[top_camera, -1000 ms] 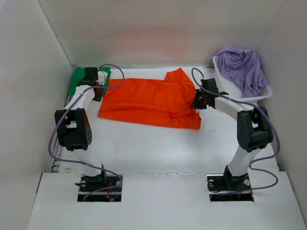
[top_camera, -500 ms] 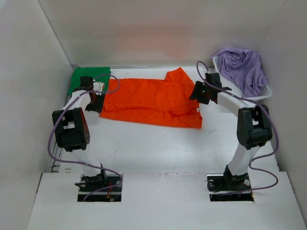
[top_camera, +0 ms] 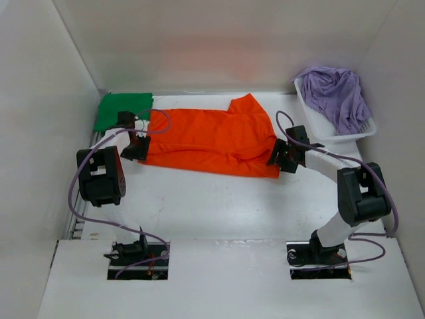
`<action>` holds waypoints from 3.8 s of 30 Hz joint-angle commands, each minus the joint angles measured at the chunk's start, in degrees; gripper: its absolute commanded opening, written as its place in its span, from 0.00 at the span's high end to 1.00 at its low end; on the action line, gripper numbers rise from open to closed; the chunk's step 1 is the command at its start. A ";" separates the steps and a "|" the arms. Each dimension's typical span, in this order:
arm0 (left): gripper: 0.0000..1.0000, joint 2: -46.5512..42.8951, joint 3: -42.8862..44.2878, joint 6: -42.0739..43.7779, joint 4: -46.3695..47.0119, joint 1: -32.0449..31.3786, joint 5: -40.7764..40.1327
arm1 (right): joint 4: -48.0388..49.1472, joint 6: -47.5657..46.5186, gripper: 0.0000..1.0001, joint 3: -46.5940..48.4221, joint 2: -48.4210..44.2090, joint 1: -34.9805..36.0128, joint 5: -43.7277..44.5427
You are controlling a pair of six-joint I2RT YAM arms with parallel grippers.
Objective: Fold and stack the t-shirts
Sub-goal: Fold the flattened tshirt in 1/3 of the way
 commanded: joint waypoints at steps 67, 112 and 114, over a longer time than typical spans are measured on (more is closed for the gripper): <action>0.62 -24.42 -26.75 36.97 9.01 -17.20 -10.89 | -15.24 7.17 0.54 -13.25 -27.74 6.45 -2.49; 0.56 -3.85 -0.49 17.56 4.43 -1.21 -12.54 | -12.08 4.44 0.55 -10.53 -26.85 7.23 0.58; 0.50 -4.89 2.15 15.35 4.78 -0.24 -13.17 | -12.08 4.00 0.55 -9.39 -27.21 7.24 1.20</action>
